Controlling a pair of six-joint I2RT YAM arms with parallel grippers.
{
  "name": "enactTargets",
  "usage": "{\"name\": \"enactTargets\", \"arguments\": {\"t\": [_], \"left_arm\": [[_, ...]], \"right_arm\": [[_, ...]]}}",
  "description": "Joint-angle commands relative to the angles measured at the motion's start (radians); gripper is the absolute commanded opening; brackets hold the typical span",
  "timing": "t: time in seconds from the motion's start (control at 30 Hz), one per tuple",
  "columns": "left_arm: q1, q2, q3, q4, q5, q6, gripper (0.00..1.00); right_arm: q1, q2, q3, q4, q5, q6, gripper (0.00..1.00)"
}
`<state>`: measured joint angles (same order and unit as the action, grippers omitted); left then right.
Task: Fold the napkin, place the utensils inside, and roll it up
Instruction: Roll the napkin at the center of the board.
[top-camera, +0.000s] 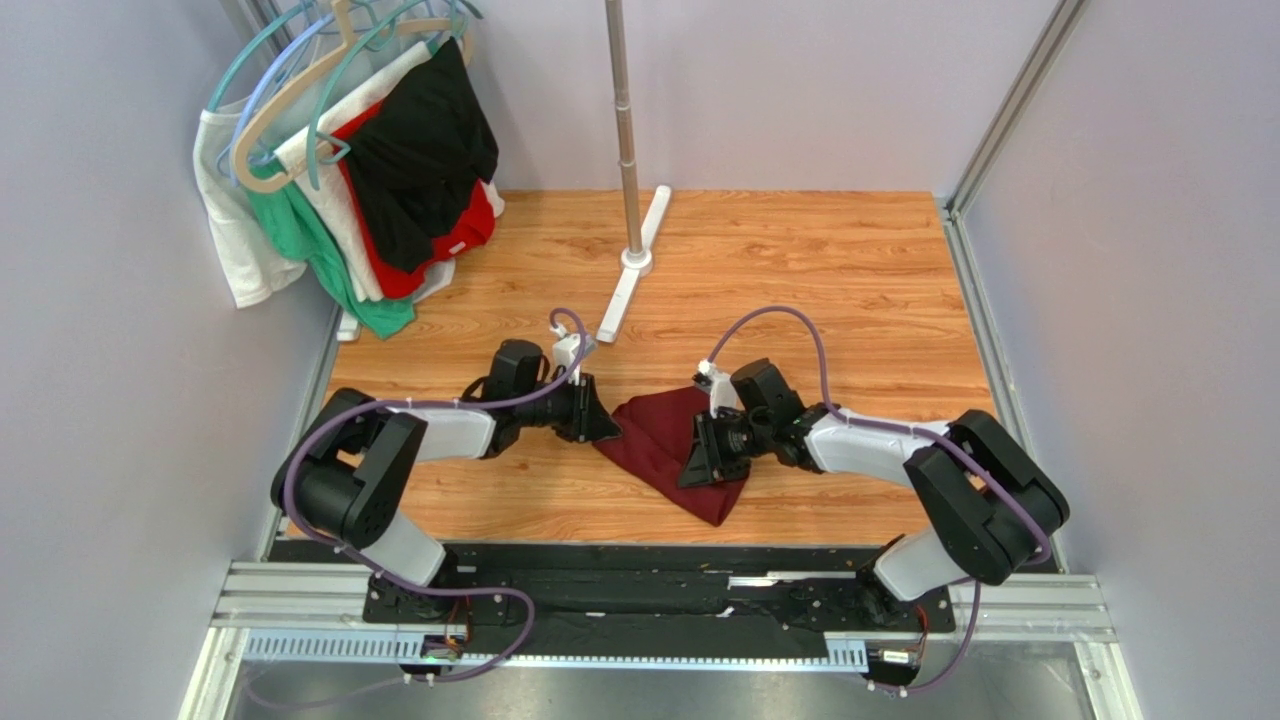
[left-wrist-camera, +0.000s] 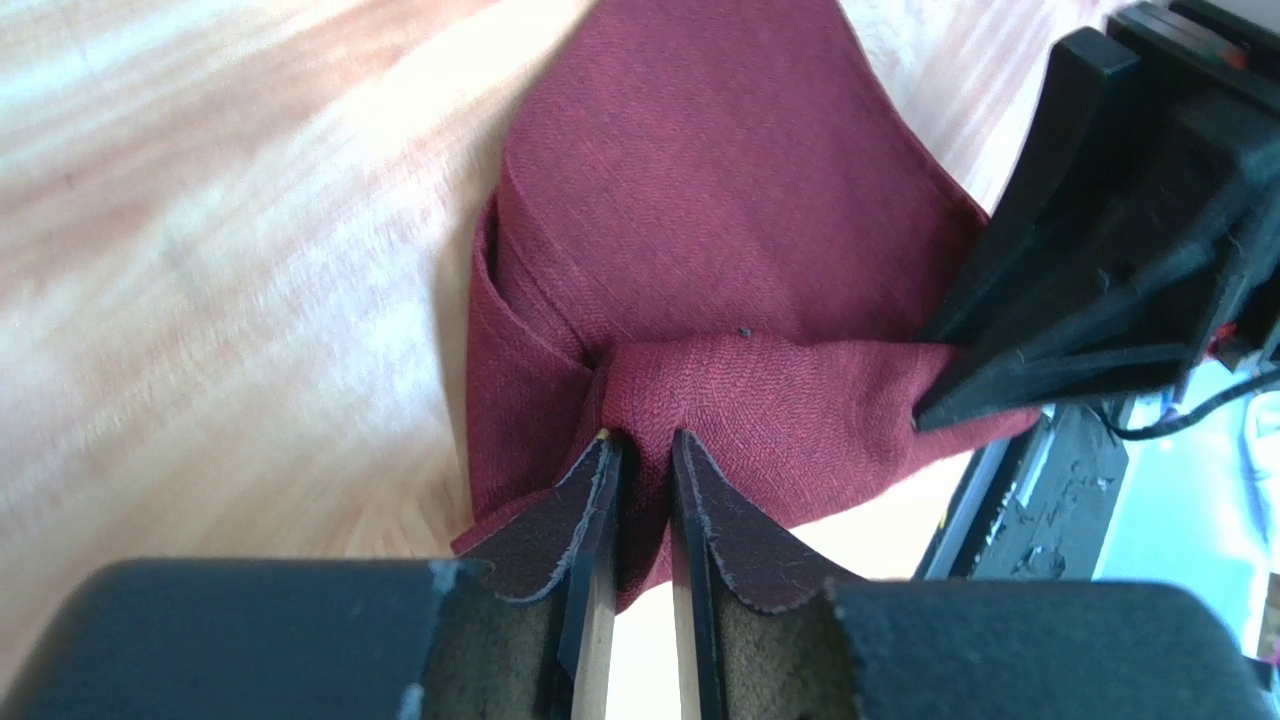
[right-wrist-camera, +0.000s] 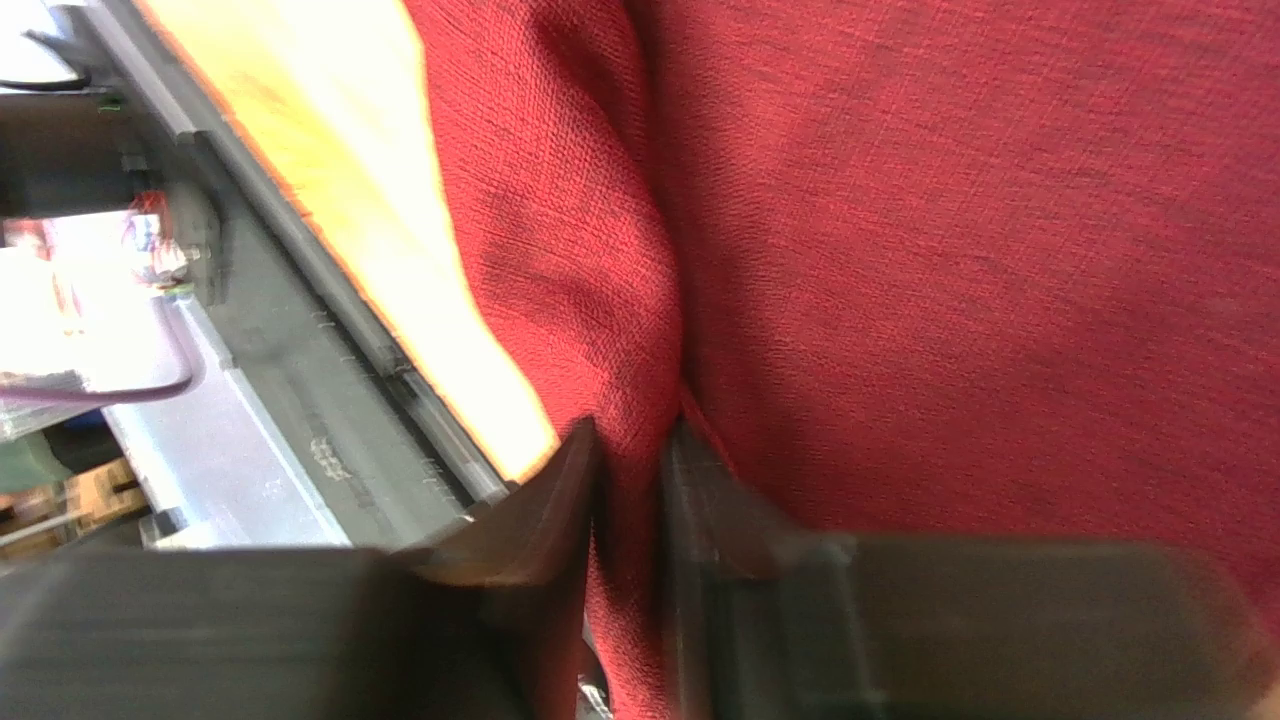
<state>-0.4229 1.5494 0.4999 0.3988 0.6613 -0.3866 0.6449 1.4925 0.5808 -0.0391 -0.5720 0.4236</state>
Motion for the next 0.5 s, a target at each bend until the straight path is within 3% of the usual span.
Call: {"name": "enactTargets", "arguments": {"t": [0.0,0.03,0.07,0.13,0.2,0.3,0.47], "left_arm": [[-0.007,0.04,0.092,-0.148,-0.071,0.072,0.25],[-0.007,0.043,0.103,-0.17,-0.078,0.078,0.24],[-0.007,0.047,0.117,-0.188,-0.086,0.09,0.24],[-0.007,0.07,0.143,-0.23,-0.086,0.103,0.24],[-0.007,0.101,0.163,-0.265,-0.075,0.115,0.24],[-0.013,0.124,0.181,-0.284,-0.062,0.127,0.24],[-0.028,0.13,0.196,-0.291,-0.046,0.149,0.24]], "right_arm": [[-0.001,-0.018,-0.013,-0.177,0.179,-0.031,0.35],[-0.002,-0.037,-0.003,-0.195,0.196,-0.032,0.39],[-0.002,-0.053,0.004,-0.217,0.21,-0.034,0.49],[-0.001,-0.124,0.026,-0.29,0.242,-0.04,0.54],[-0.001,-0.181,0.05,-0.378,0.277,-0.039,0.65],[0.005,-0.299,0.103,-0.484,0.383,-0.036,0.69],[0.059,-0.426,0.16,-0.486,0.48,-0.058,0.7]]}}
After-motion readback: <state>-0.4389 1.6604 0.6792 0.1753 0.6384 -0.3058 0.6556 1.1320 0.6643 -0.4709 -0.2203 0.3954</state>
